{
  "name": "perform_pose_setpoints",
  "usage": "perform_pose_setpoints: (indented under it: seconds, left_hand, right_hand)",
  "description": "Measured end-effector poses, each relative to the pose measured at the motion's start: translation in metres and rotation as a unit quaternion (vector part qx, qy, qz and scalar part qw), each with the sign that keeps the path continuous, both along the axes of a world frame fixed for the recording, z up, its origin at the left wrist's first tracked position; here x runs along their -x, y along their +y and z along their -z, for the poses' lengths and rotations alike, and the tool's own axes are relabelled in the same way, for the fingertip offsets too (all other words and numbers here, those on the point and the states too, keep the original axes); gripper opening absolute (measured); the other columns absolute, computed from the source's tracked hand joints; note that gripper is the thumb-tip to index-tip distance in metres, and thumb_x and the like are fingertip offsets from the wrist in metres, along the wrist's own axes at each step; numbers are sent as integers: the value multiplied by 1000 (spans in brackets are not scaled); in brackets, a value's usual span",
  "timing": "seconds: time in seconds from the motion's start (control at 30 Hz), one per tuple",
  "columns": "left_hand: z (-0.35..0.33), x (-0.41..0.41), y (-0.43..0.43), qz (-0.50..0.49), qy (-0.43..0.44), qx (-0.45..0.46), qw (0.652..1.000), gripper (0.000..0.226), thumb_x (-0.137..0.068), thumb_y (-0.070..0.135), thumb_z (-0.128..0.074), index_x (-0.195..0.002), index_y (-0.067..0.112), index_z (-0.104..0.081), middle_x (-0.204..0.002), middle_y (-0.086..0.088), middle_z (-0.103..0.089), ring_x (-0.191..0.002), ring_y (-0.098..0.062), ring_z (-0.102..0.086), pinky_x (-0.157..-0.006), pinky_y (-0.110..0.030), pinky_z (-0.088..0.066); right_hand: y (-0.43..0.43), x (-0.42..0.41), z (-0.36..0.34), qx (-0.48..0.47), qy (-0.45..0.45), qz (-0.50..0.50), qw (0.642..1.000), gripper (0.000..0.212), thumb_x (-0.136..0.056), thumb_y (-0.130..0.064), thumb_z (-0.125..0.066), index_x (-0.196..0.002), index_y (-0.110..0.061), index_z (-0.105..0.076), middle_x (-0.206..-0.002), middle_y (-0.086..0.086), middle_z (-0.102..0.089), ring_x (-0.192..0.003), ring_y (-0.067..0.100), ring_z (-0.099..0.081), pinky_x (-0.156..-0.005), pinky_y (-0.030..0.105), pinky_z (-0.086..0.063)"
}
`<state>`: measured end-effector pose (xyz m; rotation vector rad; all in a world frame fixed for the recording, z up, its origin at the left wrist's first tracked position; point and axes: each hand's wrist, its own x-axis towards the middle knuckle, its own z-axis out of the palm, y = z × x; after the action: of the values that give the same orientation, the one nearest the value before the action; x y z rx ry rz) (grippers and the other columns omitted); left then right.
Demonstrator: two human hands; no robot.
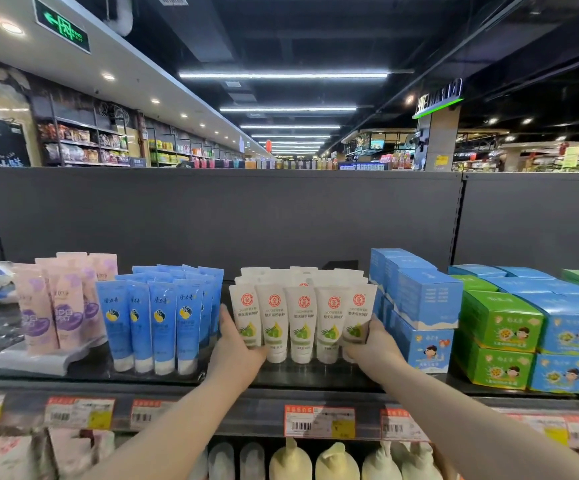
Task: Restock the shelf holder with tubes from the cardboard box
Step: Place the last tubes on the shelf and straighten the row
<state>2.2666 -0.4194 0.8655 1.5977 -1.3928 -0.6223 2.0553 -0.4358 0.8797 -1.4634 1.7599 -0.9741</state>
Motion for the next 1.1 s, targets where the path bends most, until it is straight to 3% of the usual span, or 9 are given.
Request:
perform_pose_setpoints:
  seconds: [0.13,0.33,0.5,0.77,1.1]
  left_hand:
    - [5,1,-5,4,2,-5,1000,89,-79,17,-71,-147,17,-13,-136,-2,-53,-124,-21,-51,-103,-43,-42]
    - [5,-3,-7,11,-23,-1,1000,87,-79,28,-71,-146,18,-16,-131,1,-56,-119,-18,-55,-101,-44,-46]
    - [5,-5,-2,8,-36,5,999,71,-79,18,-70,-137,21,-29,-124,2,-60,-112,-18,-58,-98,-42,-48]
    - [8,-7,6,21,-61,1,998,81,-81,14,-68,-145,13,-19,-134,-3,-54,-122,-20,-53,-103,-39,-43]
    - [10,-12,0,45,-42,-22,998,93,-76,21,-73,-147,17,-12,-136,0,-52,-123,-17,-52,-103,-42,-45]
  right_hand:
    - [-2,0,-1,7,17,-9,1000,51,-88,-11,-61,-133,-16,-38,-132,5,-54,-122,24,-51,-88,32,-45]
    - [-4,2,2,11,33,-3,999,47,-88,-11,-61,-130,-17,-41,-132,4,-55,-122,24,-52,-92,35,-46]
    - [1,2,2,1,46,-3,999,48,-89,-13,-60,-132,-17,-38,-132,4,-54,-120,24,-53,-82,29,-44]
    - [10,1,3,8,48,6,999,46,-90,-13,-59,-132,-16,-40,-134,4,-53,-123,24,-51,-91,33,-46]
    - [11,-2,-6,-18,102,1,995,47,-91,-20,-56,-132,-12,-34,-132,8,-51,-119,24,-52,-86,31,-44]
